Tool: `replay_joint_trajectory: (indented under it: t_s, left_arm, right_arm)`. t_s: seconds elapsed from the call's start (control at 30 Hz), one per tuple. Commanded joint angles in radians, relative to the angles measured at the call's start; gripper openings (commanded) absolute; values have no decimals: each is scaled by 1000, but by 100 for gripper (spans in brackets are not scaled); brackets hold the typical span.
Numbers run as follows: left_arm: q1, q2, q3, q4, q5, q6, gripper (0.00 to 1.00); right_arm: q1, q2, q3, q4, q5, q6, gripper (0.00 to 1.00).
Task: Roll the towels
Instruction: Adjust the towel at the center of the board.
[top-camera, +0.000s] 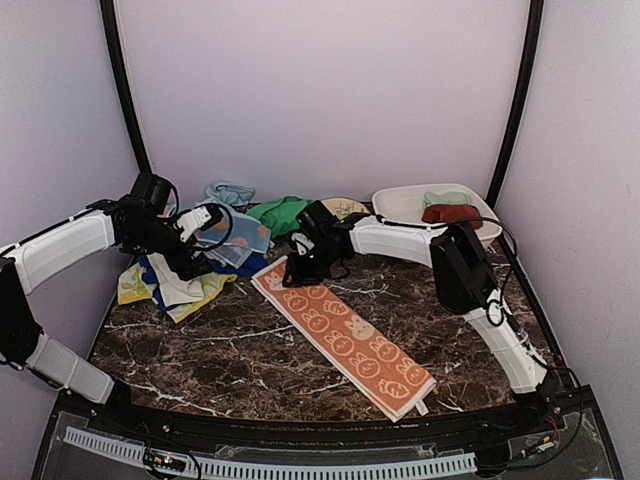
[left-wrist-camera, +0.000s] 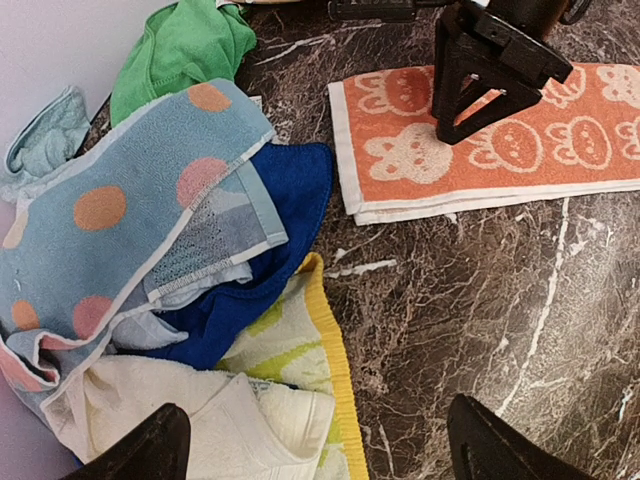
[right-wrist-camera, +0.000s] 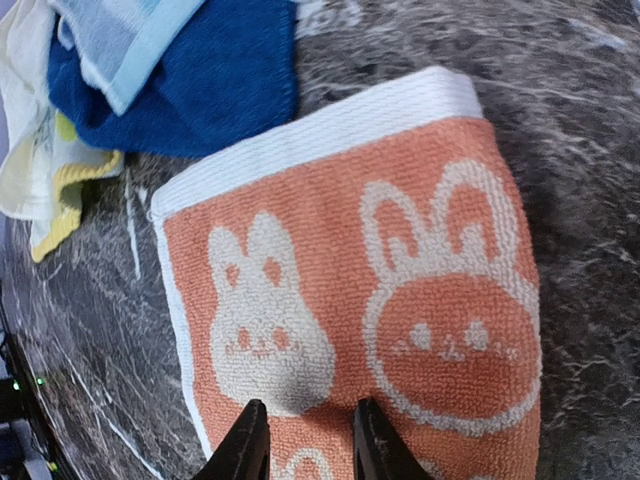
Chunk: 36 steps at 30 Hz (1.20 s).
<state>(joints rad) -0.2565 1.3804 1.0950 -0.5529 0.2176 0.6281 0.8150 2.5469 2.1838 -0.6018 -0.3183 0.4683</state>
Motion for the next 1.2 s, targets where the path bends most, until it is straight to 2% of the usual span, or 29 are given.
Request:
replay_joint_trajectory:
  t_s: [0.0,0.17,0.3,0.33,0.5,0.6,0.7,0.77,0.9,1.0,1.17]
  left_arm:
    - [4,-39,-24,-26,16,4,92]
    - [4,-37,-33,-31,13,3,92]
    - [2,-24,-25,-34,31,4,93]
    - [2,-17,-20,-38,38,0,97]
    - [-8,17,2,-46,60,-11,99]
    - [-18,28,8,-36,55,-16,99]
    - [-19,39,15,-37,53,-21,99]
    - [-19,40,12,-36,59,-22,99]
    - [-20,38,-2,-34,69,-27,99]
    - [-19,31,-12,-38,64,-25,99]
    - [-19,11,-32,-52,53,-11,99]
  right_arm:
    - [-35,12,-76,51,91,92,29]
    - [-65,-52,-181,218,232,258,26]
    - [-61,-58,-183,265,337,410,24]
    - [-58,-62,-193,284,357,440,23]
    - [-38,-72,-206,343,449,539,23]
    - [-34,-59,-175,396,396,530,32]
    - [-28,-84,-101,298,363,431,43]
    - [-32,-172,-195,301,359,378,49]
    - [-50,-416,-497,385,310,312,58]
    - [-52,-566,-695,374,290,275,60]
    - [-50,-814,-1036,284,370,262,59]
